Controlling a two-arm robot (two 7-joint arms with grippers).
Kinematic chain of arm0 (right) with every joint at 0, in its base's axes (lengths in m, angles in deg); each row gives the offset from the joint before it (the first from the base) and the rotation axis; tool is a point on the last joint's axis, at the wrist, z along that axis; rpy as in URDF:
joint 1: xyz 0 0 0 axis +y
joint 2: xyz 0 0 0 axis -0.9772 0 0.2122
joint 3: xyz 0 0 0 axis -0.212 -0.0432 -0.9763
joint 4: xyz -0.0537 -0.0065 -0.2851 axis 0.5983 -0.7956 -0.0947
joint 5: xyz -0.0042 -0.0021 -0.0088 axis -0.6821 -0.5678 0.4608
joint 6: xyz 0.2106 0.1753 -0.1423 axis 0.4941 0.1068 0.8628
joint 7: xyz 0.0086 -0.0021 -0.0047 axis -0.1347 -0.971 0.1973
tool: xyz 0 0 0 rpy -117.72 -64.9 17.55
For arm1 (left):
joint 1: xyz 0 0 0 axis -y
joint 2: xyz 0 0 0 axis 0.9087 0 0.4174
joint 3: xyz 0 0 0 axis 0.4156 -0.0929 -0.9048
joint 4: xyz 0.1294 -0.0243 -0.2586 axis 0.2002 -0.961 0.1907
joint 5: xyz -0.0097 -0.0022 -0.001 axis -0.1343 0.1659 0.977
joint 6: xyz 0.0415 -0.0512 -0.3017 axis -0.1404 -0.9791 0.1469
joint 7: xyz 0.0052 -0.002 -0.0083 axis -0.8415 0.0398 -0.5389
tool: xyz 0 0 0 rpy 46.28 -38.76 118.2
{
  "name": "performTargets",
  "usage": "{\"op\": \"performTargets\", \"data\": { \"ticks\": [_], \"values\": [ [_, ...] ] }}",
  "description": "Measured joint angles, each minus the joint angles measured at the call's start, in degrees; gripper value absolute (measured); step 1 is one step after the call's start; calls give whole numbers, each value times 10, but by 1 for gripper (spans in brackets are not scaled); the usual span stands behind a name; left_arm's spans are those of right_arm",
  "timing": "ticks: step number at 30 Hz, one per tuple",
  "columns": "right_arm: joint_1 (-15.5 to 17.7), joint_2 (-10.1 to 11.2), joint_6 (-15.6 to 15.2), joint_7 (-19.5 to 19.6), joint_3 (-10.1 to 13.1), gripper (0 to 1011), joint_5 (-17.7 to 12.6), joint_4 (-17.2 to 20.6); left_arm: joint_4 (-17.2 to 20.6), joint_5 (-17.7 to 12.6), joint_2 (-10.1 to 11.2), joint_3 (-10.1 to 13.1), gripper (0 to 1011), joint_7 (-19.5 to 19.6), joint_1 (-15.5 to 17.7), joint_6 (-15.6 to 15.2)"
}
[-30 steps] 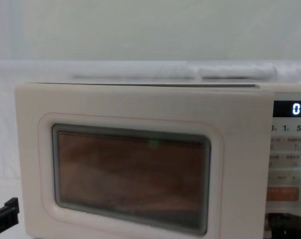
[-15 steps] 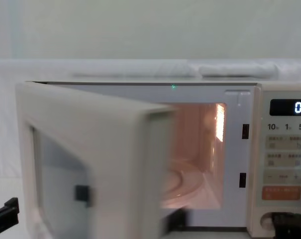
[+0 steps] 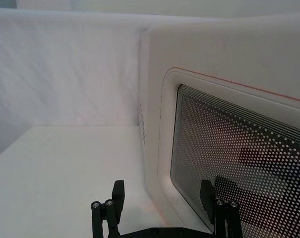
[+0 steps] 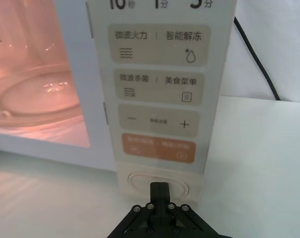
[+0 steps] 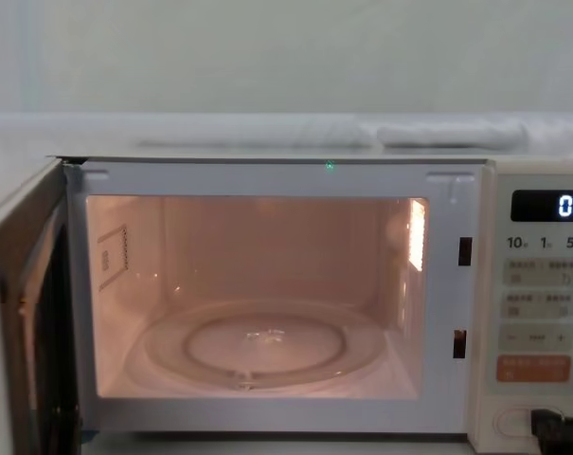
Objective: Press the button to open the microwave door with one hand; close the microwave door with the other hand.
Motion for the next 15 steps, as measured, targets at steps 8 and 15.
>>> {"op": "performTargets", "data": {
  "ticks": [8, 15],
  "values": [
    [31, 12, -14, -7, -2, 0, -8, 48, 0, 0, 0, 0, 1001, 0, 0, 0],
    [52, 24, -19, -8, 6, 0, -19, 87, 0, 0, 0, 0, 1001, 0, 0, 0]
  ]
}}
